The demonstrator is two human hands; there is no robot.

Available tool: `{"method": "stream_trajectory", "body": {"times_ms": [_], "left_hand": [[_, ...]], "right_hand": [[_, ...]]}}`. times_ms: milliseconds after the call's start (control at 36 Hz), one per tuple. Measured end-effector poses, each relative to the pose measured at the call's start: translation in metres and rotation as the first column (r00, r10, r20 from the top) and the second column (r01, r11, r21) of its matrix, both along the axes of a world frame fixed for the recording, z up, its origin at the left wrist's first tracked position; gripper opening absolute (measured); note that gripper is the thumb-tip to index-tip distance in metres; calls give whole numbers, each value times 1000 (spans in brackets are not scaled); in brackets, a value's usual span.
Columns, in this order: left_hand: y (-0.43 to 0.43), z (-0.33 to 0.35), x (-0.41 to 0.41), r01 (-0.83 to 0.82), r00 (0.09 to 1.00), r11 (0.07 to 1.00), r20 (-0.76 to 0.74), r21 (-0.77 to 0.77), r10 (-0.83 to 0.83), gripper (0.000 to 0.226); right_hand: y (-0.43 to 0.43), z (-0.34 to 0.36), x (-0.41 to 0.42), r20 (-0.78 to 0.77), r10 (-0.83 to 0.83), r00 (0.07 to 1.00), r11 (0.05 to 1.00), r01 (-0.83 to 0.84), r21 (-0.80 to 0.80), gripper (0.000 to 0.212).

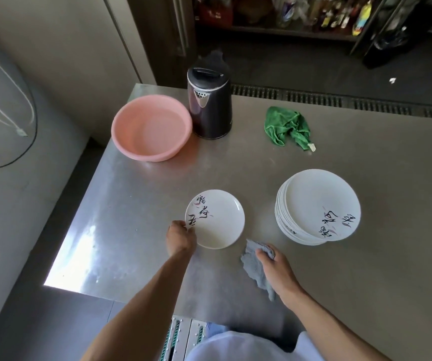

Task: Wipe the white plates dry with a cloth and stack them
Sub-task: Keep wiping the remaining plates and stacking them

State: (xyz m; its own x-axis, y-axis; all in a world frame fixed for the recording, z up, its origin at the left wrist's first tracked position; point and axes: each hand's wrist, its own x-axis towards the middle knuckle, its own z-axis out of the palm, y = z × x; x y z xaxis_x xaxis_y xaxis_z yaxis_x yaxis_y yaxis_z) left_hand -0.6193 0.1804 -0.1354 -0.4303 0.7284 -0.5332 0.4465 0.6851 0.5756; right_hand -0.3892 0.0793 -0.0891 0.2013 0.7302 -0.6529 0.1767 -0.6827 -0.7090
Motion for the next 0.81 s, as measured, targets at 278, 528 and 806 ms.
{"method": "stream_trajectory", "body": {"times_ms": [278,528,806], "left_hand": [[-10,14,0,-59,969,991,245,121,28,16],[-49,28,6,-112,860,988,508,109,41,42],[-106,31,63,-31,801,999,599,42,0,42]], "right_hand": [[0,5,3,21,-53,998,998,52,47,16],[-8,7,29,36,-174,984,983,172,58,17],[-41,2,77,109,-279,954,958,268,106,16]]}}
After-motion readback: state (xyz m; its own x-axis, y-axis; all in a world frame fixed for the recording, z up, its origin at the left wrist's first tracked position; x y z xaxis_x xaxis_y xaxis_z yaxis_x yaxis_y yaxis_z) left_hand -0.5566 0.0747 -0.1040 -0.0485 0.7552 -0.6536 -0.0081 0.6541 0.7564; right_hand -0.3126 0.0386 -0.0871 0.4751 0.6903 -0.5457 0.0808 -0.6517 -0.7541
